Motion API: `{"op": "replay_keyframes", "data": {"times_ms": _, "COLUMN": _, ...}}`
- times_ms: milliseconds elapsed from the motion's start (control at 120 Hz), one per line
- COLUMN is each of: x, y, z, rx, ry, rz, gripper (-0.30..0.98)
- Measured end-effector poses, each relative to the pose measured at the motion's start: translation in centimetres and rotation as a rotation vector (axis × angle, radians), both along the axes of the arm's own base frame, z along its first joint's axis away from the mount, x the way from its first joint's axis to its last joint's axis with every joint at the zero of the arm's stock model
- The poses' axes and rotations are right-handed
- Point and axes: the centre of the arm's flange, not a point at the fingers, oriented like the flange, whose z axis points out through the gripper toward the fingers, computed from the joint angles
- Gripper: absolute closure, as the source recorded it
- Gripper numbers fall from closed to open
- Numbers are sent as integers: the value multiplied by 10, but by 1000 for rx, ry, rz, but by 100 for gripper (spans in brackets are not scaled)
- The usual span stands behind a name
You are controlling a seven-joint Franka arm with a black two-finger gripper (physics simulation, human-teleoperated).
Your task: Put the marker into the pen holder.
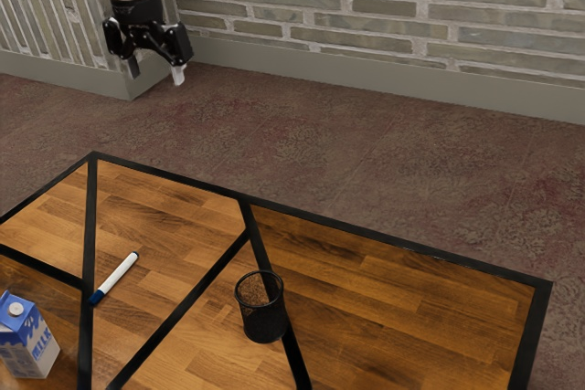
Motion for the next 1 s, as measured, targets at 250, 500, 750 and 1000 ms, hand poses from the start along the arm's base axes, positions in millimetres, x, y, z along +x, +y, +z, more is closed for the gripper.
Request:
{"op": "replay_keyframes", "data": {"times_ms": 250, "x": 0, "y": -6, "z": -5, "rx": 2, "ry": 0, "rz": -4, "gripper": 0}}
{"op": "replay_keyframes", "data": {"times_ms": 500, "x": 5, "y": 13, "z": -201, "rx": 11, "ry": 159, "rz": 24, "gripper": 0}}
{"op": "replay_keyframes", "data": {"times_ms": 750, "x": -24, "y": 35, "z": -272, "rx": 37, "ry": 138, "rz": 38, "gripper": 0}}
{"op": "replay_keyframes", "data": {"times_ms": 1000, "x": -86, "y": 53, "z": -303, "rx": 55, "ry": 147, "rz": 15, "gripper": 0}}
